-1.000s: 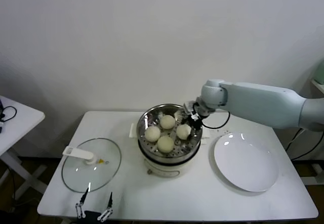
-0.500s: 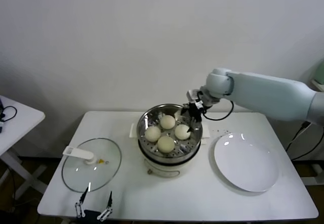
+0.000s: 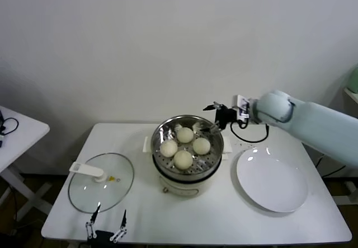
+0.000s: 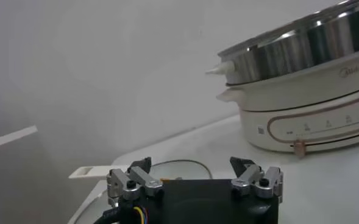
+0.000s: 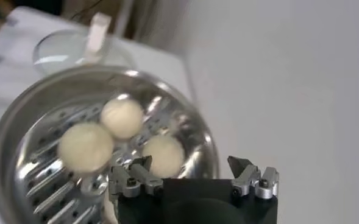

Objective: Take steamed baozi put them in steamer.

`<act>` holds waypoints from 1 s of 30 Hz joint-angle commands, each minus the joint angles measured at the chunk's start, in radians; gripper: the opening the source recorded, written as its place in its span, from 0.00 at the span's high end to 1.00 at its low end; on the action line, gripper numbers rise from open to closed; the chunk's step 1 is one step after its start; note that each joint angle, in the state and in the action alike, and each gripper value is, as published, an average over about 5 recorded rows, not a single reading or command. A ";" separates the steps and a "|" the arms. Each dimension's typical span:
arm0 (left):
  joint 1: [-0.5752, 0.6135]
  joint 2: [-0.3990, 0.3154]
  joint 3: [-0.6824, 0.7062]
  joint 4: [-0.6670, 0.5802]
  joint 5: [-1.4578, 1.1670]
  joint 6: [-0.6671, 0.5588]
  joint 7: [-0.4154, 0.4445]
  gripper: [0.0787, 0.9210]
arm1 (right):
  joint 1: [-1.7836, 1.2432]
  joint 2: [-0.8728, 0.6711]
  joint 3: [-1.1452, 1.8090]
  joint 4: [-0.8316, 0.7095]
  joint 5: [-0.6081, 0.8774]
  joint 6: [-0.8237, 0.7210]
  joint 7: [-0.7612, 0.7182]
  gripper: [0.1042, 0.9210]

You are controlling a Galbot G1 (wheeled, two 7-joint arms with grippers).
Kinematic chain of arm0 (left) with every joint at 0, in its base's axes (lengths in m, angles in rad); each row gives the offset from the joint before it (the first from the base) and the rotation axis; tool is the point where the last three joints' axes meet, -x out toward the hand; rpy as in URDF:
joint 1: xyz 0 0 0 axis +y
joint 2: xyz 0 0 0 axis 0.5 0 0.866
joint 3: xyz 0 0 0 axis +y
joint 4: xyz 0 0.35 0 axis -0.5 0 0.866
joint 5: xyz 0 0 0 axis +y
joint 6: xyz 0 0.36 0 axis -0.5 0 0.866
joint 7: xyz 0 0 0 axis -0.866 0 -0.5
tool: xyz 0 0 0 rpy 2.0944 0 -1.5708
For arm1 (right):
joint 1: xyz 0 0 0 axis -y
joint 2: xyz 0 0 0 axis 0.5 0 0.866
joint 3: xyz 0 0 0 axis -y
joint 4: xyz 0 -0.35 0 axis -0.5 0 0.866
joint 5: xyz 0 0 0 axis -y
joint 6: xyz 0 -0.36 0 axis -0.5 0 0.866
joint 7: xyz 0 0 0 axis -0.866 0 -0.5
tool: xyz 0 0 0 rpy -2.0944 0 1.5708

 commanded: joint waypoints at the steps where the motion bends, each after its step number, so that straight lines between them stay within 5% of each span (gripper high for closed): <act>1: -0.001 -0.009 0.003 0.007 -0.003 -0.004 0.000 0.12 | -0.778 -0.221 0.723 0.273 0.031 0.097 0.394 0.12; 14: -0.001 -0.004 0.007 0.017 -0.004 -0.007 0.001 0.12 | -1.695 0.130 1.491 0.466 -0.194 0.255 0.460 0.12; 30: 0.002 -0.005 0.005 0.015 -0.018 -0.018 -0.003 0.12 | -2.086 0.635 1.589 0.428 -0.383 0.659 0.391 0.12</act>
